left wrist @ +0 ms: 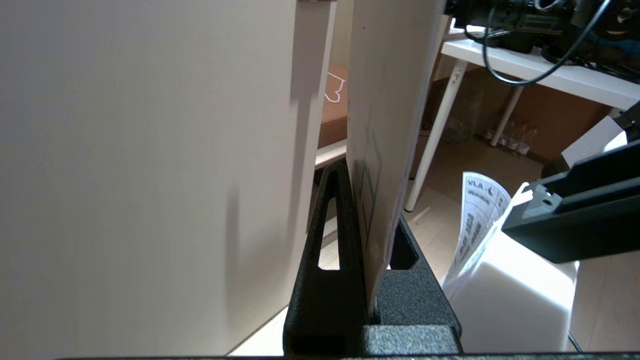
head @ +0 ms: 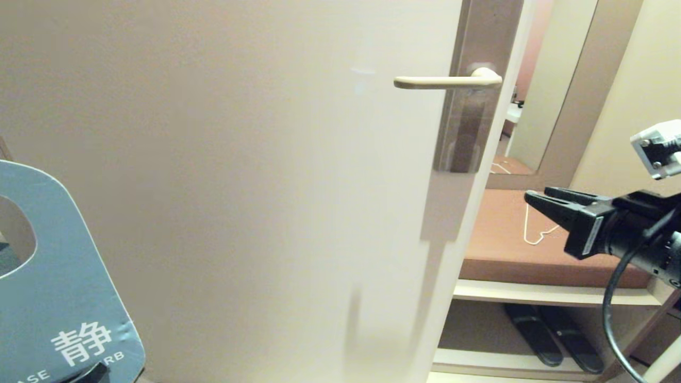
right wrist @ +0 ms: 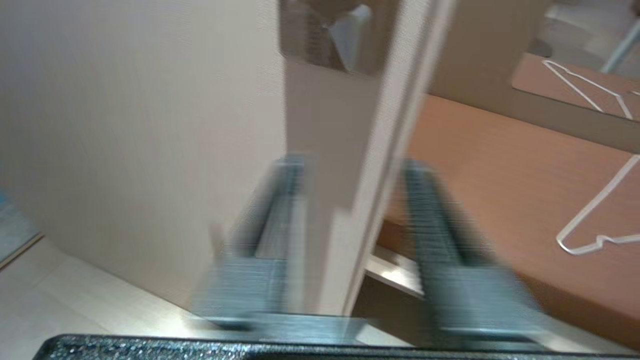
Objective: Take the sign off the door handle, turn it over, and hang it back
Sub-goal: Hang the sign back with the other side facing out
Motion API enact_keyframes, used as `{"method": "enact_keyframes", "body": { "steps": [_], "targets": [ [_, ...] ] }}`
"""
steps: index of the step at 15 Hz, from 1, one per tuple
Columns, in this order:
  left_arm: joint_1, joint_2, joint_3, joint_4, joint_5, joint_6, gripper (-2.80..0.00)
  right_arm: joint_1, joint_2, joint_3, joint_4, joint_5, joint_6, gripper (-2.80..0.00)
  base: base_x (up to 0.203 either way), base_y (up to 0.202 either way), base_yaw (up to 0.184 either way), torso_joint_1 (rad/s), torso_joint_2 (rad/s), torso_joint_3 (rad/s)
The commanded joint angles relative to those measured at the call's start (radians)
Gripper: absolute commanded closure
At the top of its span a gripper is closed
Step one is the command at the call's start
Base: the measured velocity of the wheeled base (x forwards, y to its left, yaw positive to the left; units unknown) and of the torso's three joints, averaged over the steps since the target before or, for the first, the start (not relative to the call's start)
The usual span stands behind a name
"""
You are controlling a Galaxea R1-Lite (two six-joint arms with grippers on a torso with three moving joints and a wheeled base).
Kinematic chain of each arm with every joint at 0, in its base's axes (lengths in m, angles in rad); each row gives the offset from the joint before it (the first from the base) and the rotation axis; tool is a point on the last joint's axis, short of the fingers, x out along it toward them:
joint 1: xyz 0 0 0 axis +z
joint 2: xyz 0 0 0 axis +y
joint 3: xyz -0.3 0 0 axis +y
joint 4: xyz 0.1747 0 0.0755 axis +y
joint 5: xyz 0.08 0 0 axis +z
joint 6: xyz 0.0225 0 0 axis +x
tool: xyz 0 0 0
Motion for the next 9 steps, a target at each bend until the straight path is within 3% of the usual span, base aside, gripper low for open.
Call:
{"method": "enact_keyframes", "body": {
  "steps": [1, 5, 9],
  "targets": [
    [0.0, -0.023, 0.0, -0.001, -0.004, -0.001, 0.0, -0.009, -0.09, 0.069, -0.004, -0.001, -0.002, 0.0, 0.0, 0.0, 0.0, 0.0, 0.0, 0.0],
    [0.0, -0.082, -0.001, 0.054, 0.008, -0.001, 0.0, -0.043, -0.213, 0.206, -0.03, -0.086, -0.002, 0.0, 0.0, 0.0, 0.0, 0.0, 0.0, 0.0],
    [0.0, -0.135, -0.002, 0.114, 0.008, -0.001, 0.0, -0.222, -0.342, 0.361, -0.085, -0.119, -0.011, 0.0, 0.0, 0.0, 0.0, 0.0, 0.0, 0.0]
  ]
}}
